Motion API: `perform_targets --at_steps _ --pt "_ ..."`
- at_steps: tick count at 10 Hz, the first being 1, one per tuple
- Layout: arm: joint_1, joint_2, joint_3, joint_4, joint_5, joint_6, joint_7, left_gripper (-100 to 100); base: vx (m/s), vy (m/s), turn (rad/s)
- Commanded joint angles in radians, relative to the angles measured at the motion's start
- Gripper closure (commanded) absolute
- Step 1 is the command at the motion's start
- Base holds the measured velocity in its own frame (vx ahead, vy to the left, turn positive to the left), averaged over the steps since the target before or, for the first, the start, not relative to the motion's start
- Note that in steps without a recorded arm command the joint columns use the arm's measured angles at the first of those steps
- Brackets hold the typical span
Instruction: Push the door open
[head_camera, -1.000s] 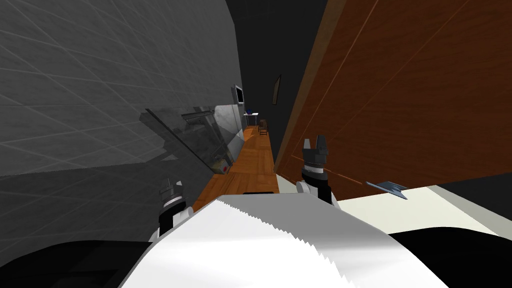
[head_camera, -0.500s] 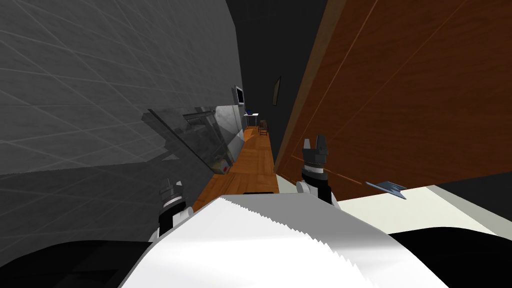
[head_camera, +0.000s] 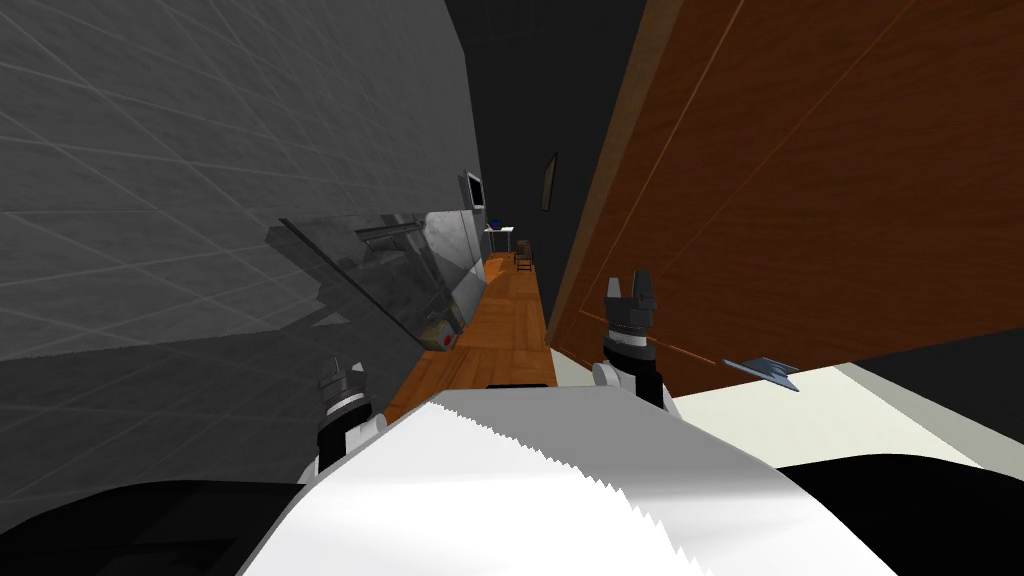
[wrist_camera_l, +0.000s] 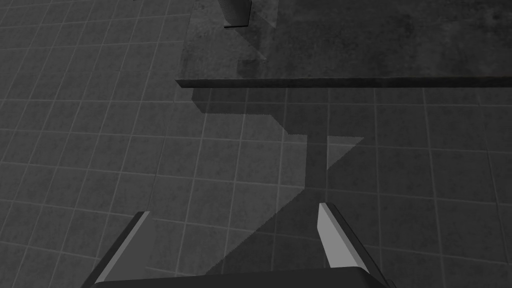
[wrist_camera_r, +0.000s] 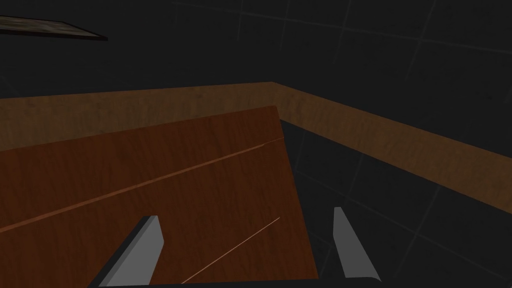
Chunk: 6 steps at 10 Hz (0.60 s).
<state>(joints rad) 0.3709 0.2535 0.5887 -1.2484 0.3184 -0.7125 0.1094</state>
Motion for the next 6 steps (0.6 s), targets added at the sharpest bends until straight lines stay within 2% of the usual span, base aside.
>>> perform_targets --at_steps 1,6 --pt "0.0 0.0 0.0 0.0 0.001 -0.001 -0.001 -100 0.0 0.0 0.0" --pt "0.0 0.0 0.0 0.0 0.001 -0.001 -0.001 -100 0.0 0.0 -0.001"
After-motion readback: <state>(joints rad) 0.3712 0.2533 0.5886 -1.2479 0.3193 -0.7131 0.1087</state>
